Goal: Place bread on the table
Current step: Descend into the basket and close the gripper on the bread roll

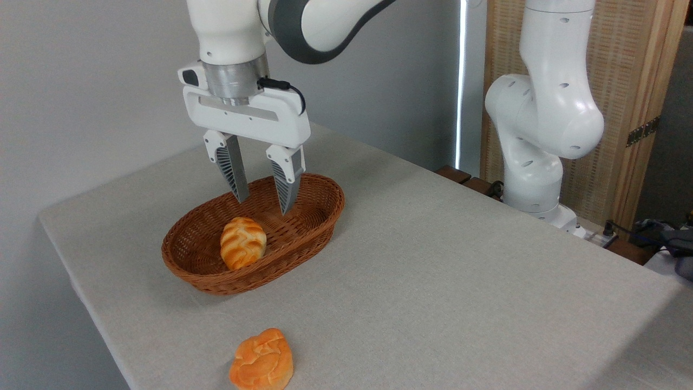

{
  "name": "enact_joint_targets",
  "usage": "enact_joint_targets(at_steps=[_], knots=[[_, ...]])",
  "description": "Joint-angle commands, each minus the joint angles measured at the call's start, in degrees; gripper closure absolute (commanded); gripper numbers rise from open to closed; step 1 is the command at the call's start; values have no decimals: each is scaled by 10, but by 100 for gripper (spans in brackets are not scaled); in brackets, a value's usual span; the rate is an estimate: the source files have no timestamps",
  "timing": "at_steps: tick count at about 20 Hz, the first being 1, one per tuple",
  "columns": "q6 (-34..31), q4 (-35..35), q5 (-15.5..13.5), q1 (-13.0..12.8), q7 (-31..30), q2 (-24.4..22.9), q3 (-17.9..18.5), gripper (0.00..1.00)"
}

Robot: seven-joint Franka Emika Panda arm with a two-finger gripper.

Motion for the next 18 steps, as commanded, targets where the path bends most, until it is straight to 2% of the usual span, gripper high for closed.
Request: enact_joint_targets(at_steps=[1,3,8,11,14,18], knots=[[59,-45,-7,-2,-157,-11,-8,0],[92,-55,-7,-2,-230,-3,-8,0],[171,-88,-11,-8,-278,23,-13,0],[198,-97,-12,-8,-284,32,-19,0],[215,-97,-27,-8,-284,39,-19,0],[215,-94,-38,-7,-283,37,-18,0]])
